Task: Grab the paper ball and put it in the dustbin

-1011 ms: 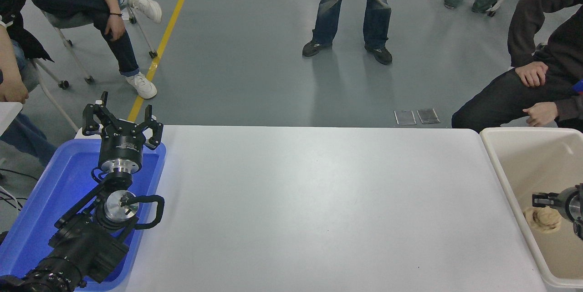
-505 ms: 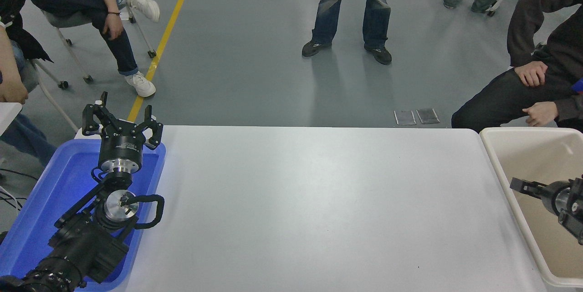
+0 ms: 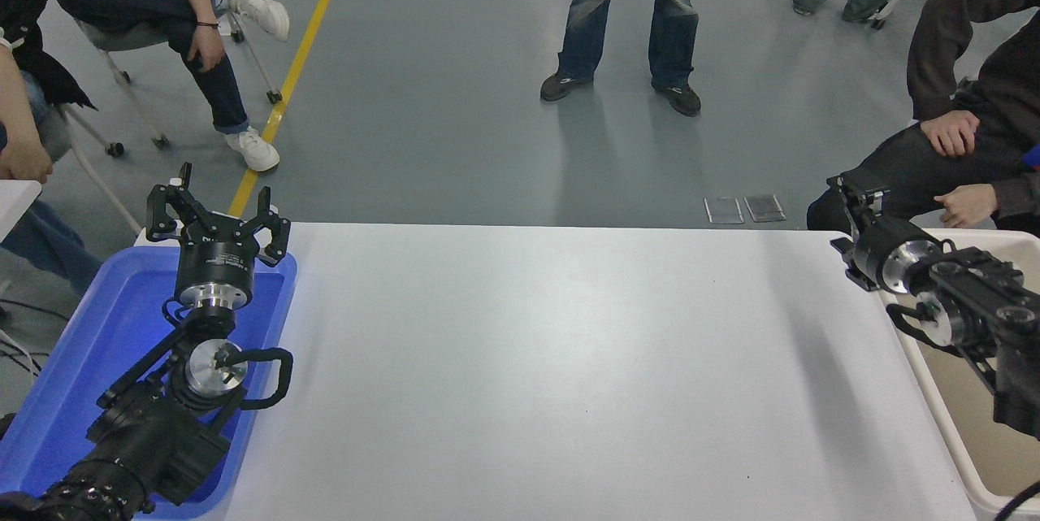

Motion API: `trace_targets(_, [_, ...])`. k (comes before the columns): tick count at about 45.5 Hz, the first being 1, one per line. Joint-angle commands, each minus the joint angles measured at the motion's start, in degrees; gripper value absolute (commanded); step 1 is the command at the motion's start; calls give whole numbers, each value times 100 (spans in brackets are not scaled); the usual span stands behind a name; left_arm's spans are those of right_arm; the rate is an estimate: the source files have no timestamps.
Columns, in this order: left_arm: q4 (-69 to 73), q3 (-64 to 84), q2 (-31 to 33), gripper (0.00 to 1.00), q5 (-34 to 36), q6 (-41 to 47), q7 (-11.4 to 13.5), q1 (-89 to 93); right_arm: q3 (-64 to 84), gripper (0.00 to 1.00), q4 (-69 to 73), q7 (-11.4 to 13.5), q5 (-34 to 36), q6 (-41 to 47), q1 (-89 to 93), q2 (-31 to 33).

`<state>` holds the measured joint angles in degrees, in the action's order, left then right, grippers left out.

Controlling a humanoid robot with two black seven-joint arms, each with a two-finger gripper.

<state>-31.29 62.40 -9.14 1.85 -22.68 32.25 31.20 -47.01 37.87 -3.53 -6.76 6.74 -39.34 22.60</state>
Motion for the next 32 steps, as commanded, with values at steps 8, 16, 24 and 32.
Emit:
trace_targets(8, [0,0,0,99,0,0,0,0,-616,100,203,-34,3278,1637,813,-660])
trace_targets(16, [0,0,0,99,0,0,0,0,-625,100,36,-43,3313,1874,971,-669])
trace_targets(24, [0,0,0,99,0,0,0,0,-634,100,-26,-43,3304,1962,1016,-669])
trace_targets(32, [0,0,0,99,0,0,0,0,-634,100,-96,-43,3304,2068,1051,-660])
